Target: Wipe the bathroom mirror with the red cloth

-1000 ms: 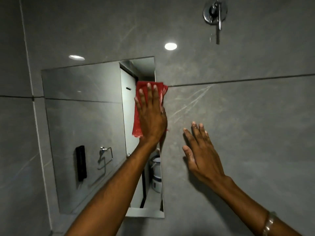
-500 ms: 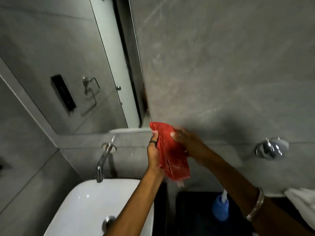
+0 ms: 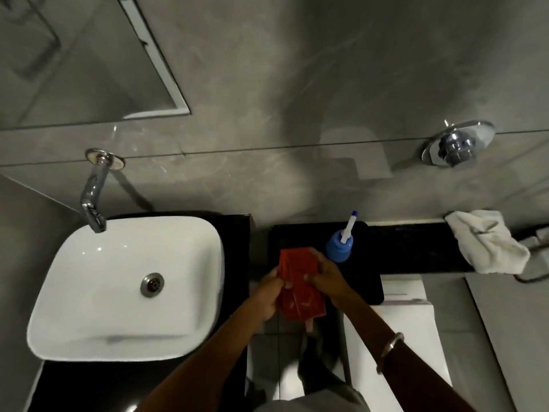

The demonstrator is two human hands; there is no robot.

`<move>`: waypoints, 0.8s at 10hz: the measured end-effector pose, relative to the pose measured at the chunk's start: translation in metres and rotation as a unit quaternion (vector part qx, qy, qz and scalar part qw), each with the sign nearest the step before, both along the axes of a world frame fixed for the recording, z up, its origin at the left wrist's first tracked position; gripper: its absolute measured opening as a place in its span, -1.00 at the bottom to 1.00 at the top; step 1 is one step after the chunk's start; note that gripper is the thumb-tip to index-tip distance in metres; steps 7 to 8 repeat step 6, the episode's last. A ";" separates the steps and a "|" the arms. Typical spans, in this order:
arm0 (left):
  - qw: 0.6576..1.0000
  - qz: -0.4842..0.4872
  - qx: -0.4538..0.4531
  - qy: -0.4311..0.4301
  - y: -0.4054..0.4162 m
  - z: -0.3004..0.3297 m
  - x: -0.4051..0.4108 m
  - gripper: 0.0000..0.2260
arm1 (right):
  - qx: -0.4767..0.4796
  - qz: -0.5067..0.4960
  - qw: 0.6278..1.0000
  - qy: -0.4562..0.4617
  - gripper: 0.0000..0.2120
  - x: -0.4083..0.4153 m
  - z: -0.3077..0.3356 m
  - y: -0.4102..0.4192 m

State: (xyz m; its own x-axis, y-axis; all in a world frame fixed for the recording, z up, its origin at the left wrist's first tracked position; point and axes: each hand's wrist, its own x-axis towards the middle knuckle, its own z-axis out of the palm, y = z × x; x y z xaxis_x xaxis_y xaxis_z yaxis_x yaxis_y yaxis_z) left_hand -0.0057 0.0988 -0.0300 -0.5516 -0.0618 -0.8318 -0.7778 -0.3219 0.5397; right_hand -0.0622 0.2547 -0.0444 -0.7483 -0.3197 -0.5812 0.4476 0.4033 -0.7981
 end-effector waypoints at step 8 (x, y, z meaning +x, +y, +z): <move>0.494 -0.026 -0.785 0.373 -0.154 0.217 -0.012 -0.35 | 0.081 0.094 0.730 0.672 -0.38 -0.049 0.241 -0.159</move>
